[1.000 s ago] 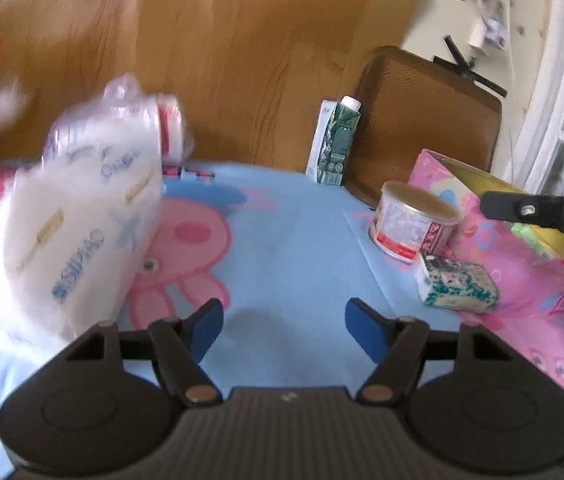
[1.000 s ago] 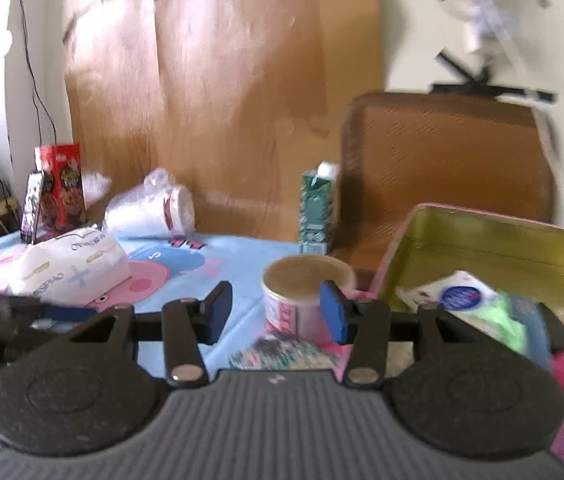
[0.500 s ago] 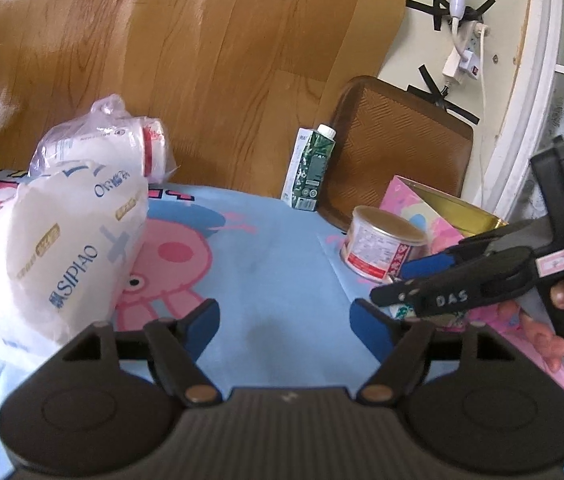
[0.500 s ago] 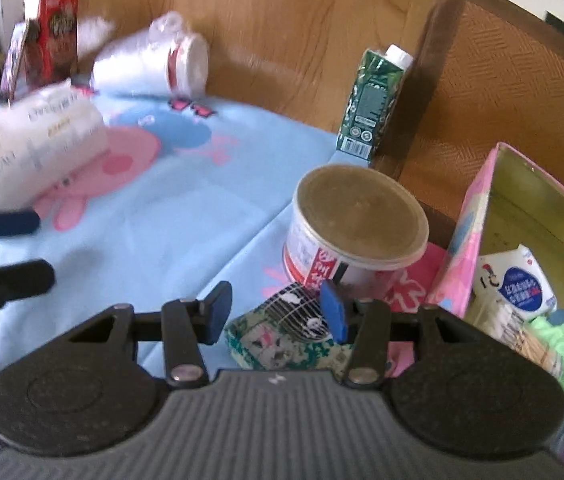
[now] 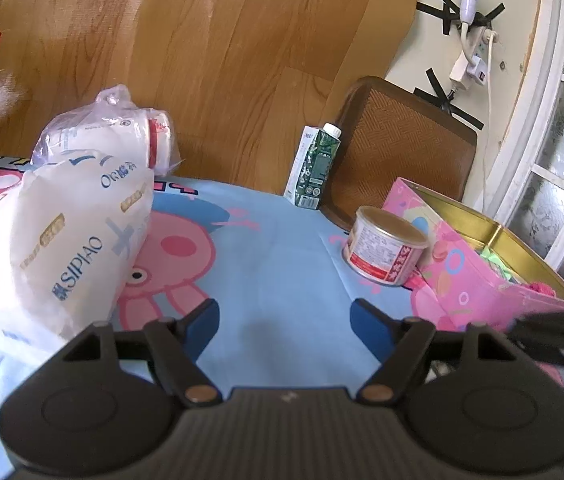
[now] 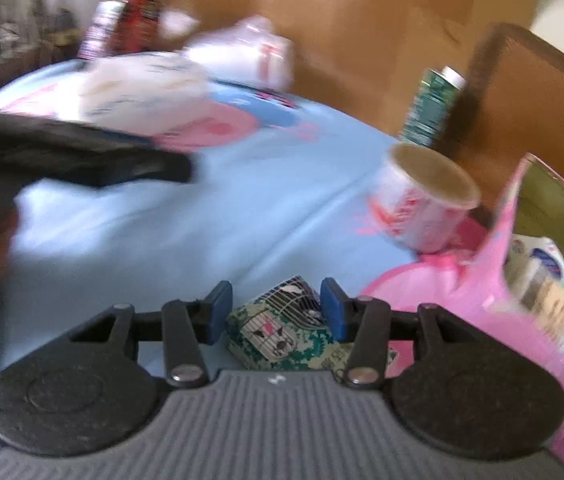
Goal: Organize soft objects
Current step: 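Grasp the small green-and-white patterned box with the left gripper, then carry the patterned box into the pink tin and open the left gripper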
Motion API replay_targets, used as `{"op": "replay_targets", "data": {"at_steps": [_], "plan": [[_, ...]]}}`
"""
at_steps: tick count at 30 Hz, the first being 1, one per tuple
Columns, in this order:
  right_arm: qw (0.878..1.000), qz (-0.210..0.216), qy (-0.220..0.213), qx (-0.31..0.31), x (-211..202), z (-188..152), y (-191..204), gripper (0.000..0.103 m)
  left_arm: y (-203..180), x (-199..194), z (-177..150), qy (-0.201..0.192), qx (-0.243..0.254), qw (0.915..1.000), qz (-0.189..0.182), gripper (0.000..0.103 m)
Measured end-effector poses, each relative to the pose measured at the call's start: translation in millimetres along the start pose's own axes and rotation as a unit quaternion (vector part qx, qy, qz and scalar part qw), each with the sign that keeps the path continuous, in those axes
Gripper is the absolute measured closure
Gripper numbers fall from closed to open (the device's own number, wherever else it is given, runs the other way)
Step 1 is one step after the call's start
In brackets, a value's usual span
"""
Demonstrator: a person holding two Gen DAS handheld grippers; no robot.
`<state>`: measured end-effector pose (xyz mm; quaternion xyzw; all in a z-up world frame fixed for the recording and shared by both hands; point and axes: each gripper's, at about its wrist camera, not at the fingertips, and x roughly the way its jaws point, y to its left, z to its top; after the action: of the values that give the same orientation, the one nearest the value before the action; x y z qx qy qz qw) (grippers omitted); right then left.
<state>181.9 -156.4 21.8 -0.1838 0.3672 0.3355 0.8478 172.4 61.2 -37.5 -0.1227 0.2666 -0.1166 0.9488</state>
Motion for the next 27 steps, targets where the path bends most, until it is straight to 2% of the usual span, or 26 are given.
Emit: {"op": "replay_targets", "data": {"at_steps": [1, 2, 3, 4, 5, 6, 9, 13, 15, 16, 18, 20, 21, 22, 23, 27], "plan": [[1.0, 0.008, -0.015, -0.003, -7.5, -4.5, 6.2, 0.05, -0.9, 0.4, -0.2, 0.002, 0.001, 1.0, 0.0, 0.029], [0.999, 0.015, -0.038, -0.003, -16.7, -9.9, 10.6, 0.046, -1.4, 0.6, -0.4, 0.003, 0.003, 1.0, 0.0, 0.029], [0.998, 0.013, -0.068, 0.002, -27.5, -15.8, 13.3, 0.04, -1.7, 1.0, -0.5, 0.005, 0.003, 1.0, -0.001, 0.029], [0.995, 0.001, -0.1, 0.009, -38.6, -22.2, 14.5, 0.027, -0.9, 2.0, 0.3, 0.008, 0.003, 1.0, -0.003, 0.029], [0.992, -0.012, -0.126, 0.018, -47.6, -28.4, 14.2, 0.02, -0.4, 2.8, 0.3, 0.011, 0.002, 0.9999, -0.005, 0.029], [0.989, -0.021, -0.144, 0.03, -55.1, -34.5, 12.2, 0.02, 0.1, 3.5, 0.6, 0.015, 0.0, 0.9999, -0.009, 0.029], [0.987, -0.022, -0.137, 0.076, -64.1, -50.3, 0.2, 0.02, -3.1, 3.8, 1.3, 0.022, -0.002, 0.9996, -0.015, 0.029], [0.989, -0.034, -0.106, 0.1, -62.4, -67.1, -8.0, 0.02, -19.5, -3.3, 0.3, 0.045, -0.021, 0.9961, -0.074, 0.029], [0.988, -0.025, -0.098, 0.116, -61.2, -71.9, -12.1, 0.021, -34.5, -5.6, -1.7, 0.061, -0.014, 0.9934, -0.097, 0.032], [0.988, -0.017, -0.094, 0.123, -60.2, -73.1, -12.5, 0.021, -41.0, -5.7, -3.5, 0.068, -0.007, 0.9929, -0.098, 0.033], [0.988, -0.007, -0.086, 0.128, -55.1, -73.6, -11.1, 0.024, -54.1, -2.7, -9.4, 0.09, 0.01, 0.9908, -0.1, 0.04], [0.989, 0.005, -0.083, 0.122, -51.6, -74.5, -7.7, 0.039, -65.4, 6.5, -18.3, 0.125, 0.022, 0.9862, -0.107, 0.055], [0.989, 0.013, -0.08, 0.122, -50.5, -75.1, -5.8, 0.044, -70.7, 11.9, -23.8, 0.138, 0.03, 0.9837, -0.11, 0.059], [0.989, 0.012, -0.085, 0.121, -49.2, -75.5, -3.0, 0.051, -77.4, 9.8, -26.7, 0.125, 0.04, 0.9856, -0.106, 0.06], [0.99, 0.007, -0.086, 0.113, -48.7, -74.9, 0.1, 0.053, -83.0, 9.2, -26.0, 0.123, 0.048, 0.986, -0.101, 0.06], [0.987, -0.019, -0.118, 0.104, -58.9, -75.0, 0.9, 0.056, -105.9, 3.5, 2.8, 0.092, 0.061, 0.9862, -0.123, 0.062]]}}
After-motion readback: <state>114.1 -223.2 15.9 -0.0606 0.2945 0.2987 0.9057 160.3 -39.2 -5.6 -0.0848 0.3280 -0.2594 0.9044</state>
